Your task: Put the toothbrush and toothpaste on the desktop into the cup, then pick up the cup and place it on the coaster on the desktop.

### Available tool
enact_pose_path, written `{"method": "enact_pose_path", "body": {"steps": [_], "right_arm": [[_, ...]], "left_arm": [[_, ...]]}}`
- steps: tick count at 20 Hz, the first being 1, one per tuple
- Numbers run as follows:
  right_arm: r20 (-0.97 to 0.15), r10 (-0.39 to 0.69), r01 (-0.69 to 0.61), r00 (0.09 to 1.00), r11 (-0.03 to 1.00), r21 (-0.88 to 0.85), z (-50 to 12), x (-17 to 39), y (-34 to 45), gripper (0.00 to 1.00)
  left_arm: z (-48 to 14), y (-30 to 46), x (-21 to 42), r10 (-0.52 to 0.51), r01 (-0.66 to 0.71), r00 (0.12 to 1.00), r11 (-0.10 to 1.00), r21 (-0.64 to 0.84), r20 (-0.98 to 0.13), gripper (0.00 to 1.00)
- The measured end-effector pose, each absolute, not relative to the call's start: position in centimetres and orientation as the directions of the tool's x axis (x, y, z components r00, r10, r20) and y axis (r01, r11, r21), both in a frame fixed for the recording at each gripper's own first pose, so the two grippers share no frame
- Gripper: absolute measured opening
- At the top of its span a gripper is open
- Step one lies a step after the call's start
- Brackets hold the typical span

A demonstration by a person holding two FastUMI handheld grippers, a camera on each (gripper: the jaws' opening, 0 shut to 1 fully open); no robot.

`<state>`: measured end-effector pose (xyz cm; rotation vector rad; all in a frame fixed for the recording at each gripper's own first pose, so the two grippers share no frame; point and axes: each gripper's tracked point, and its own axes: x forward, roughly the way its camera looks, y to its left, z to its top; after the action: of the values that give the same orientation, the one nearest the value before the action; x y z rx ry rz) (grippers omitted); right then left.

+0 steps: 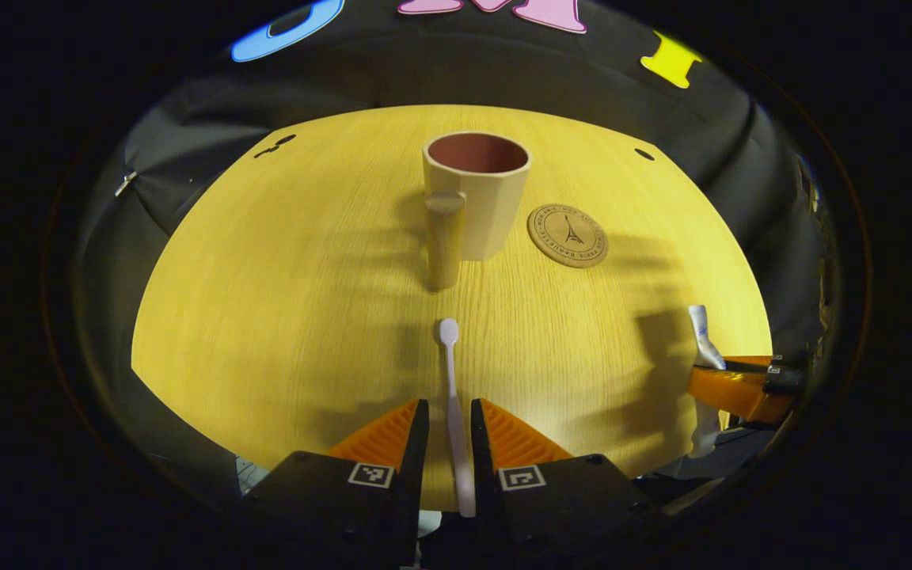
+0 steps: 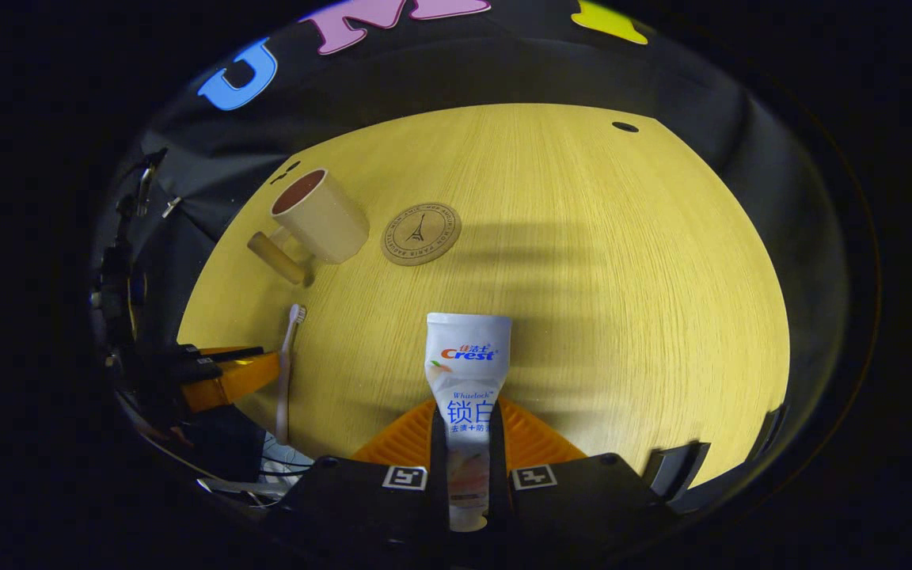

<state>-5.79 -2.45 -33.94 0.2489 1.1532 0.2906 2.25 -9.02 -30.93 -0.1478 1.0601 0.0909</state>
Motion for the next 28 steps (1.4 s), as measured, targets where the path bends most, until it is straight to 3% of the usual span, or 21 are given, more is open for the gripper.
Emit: {"method": "enact_pose_path", "body": {"steps": [4, 10, 11, 12, 13, 14, 18, 19, 21, 28], "right_arm": [[-0.855, 0.378, -0.105, 0.355, 0.925, 0.365, -34.2, -5.7, -2.9, 0.24], [-0.843, 0.420, -0.133, 0.337, 0.907, 0.399, -34.5, -5.4, -3.2, 0.24], [-0.841, 0.426, -0.132, 0.333, 0.904, 0.406, -34.5, -5.3, -3.2, 0.24], [-0.838, 0.434, -0.130, 0.332, 0.900, 0.415, -34.4, -5.2, -3.3, 0.24], [-0.834, 0.440, -0.129, 0.333, 0.898, 0.422, -34.3, -5.1, -3.4, 0.24], [-0.831, 0.446, -0.128, 0.332, 0.894, 0.429, -34.3, -5.1, -3.5, 0.24], [-0.827, 0.454, -0.113, 0.332, 0.889, 0.444, -34.6, -5.0, -3.9, 0.24], [-0.826, 0.455, -0.106, 0.333, 0.888, 0.447, -34.7, -5.0, -4.0, 0.24], [-0.825, 0.454, -0.096, 0.337, 0.888, 0.450, -34.8, -4.9, -4.3, 0.24], [-0.800, 0.465, -0.102, 0.380, 0.880, 0.463, -33.7, -4.4, -4.0, 0.24]], "left_arm": [[-32.6, -9.0, 2.0, 0.033, -0.156, 0.412, 0.987, -0.035, -0.911, 0.34], [-32.8, -9.4, 2.2, 0.049, -0.158, 0.372, 0.987, -0.011, -0.927, 0.34], [-32.8, -9.4, 2.2, 0.053, -0.153, 0.361, 0.988, -0.004, -0.931, 0.42], [-32.9, -9.4, 2.3, 0.058, -0.156, 0.352, 0.988, 0.002, -0.934, 0.34], [-32.9, -9.5, 2.4, 0.062, -0.168, 0.342, 0.986, 0.004, -0.938, 0.42], [-32.9, -9.7, 2.3, 0.058, -0.178, 0.333, 0.984, -0.002, -0.941, 0.34], [-32.7, -9.4, 2.4, 0.019, -0.157, 0.324, 0.987, -0.034, -0.946, 0.25], [-32.9, -9.3, 2.5, 0.014, -0.161, 0.331, 0.986, -0.041, -0.944, 0.15], [-32.7, -9.2, 2.6, 0.005, -0.165, 0.342, 0.985, -0.055, -0.940, 0.08], [-32.2, -9.6, 2.3, -0.053, -0.127, 0.362, 0.986, -0.106, -0.931, 0.06]]}}
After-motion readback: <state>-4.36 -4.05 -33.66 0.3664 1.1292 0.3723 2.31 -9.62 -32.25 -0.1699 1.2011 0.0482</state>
